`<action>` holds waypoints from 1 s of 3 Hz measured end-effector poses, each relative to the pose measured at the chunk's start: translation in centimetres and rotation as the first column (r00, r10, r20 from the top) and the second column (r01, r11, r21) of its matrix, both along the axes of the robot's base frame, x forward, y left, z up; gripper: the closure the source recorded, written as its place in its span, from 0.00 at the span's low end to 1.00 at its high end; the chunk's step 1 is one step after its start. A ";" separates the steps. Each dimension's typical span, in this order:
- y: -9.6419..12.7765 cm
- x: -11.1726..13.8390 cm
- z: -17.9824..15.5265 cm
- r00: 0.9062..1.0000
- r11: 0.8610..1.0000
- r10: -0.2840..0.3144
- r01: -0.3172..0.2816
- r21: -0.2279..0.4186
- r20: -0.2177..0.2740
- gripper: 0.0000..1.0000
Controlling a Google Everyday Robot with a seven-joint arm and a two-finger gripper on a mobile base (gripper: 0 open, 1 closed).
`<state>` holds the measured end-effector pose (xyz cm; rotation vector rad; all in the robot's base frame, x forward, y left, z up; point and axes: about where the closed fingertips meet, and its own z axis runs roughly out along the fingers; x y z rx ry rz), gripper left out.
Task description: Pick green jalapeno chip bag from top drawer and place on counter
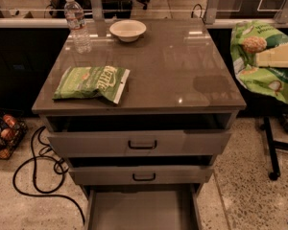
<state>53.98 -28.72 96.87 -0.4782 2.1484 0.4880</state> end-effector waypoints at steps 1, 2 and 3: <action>-0.5 -2.8 -0.9 0.999 0.997 0.051 -0.051 -0.050 0.010 1.00; -0.5 -2.8 -0.9 0.999 0.997 0.051 -0.051 -0.050 0.010 1.00; 0.2 -0.7 -1.3 0.998 0.995 0.054 -0.055 -0.078 -0.014 1.00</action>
Offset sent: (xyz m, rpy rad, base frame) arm -0.0247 -0.0038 -0.0073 -0.0395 -0.0071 0.0428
